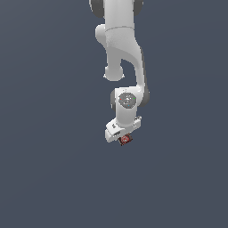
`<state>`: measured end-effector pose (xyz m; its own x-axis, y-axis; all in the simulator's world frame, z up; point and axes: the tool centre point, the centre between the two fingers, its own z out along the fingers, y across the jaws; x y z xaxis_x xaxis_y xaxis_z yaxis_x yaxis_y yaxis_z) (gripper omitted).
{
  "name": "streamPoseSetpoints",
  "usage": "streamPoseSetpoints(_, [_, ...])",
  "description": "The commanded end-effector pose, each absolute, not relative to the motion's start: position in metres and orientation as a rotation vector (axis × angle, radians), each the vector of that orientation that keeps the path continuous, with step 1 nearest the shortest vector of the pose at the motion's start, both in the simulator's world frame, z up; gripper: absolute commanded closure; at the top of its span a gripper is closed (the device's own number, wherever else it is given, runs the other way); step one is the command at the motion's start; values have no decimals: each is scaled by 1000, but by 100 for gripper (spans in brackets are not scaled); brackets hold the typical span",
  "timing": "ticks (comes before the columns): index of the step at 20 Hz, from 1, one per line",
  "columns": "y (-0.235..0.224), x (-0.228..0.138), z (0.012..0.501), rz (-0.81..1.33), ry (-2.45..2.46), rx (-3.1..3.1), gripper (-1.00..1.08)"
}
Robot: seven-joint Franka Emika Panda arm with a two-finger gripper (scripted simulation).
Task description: Pick up the object and move it to a goal position.
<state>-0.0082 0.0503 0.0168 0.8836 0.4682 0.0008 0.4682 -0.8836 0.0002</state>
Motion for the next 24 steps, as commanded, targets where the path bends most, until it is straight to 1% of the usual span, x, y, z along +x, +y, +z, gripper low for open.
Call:
streamPoseSetpoints(1, [50,-7,18,-6,-760,-3049,108])
streamPoseSetpoints(6, [48,5,36,-63,-792,-3041,108])
streamPoseSetpoints(11, [44,26,73,-176,-855,-3022,108])
streamPoseSetpoints(19, [36,67,165,-439,-995,-2956,108])
streamPoseSetpoints(24, [32,85,226,-606,-1080,-2896,108])
